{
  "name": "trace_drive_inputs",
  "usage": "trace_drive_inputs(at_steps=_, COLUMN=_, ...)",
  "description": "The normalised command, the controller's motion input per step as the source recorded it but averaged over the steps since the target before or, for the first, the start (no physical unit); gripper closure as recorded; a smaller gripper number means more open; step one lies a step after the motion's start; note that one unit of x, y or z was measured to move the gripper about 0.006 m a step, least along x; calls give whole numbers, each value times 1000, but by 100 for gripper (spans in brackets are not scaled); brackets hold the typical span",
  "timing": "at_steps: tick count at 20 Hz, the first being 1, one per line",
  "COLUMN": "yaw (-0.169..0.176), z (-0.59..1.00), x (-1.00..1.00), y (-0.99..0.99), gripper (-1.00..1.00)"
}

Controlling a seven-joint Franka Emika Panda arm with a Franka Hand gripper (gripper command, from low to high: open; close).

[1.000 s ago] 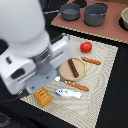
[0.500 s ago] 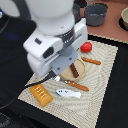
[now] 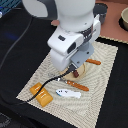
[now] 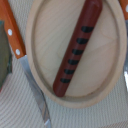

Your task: Interact with the objects in diverse but meaningful ways.

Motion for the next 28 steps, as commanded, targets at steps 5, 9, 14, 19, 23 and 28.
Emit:
trace_drive_inputs(at_steps=5, yaw=-89, z=-74, x=-2, y=193, gripper=-100)
trace_drive_inputs(at_steps=9, yaw=-148, z=-100, x=-40, y=149, gripper=-100)
trace_drive_inputs(at_steps=14, yaw=-135, z=-195, x=-14, y=129, gripper=-100)
trace_drive_inputs(at_steps=19, yaw=-87, z=-313, x=-29, y=61, gripper=-100)
trace_drive_inputs(at_steps=23, yaw=-55, z=-452, x=-20, y=123, gripper=-100)
trace_drive_inputs(at_steps=28, yaw=-37, z=-326, x=-59, y=135, gripper=-100)
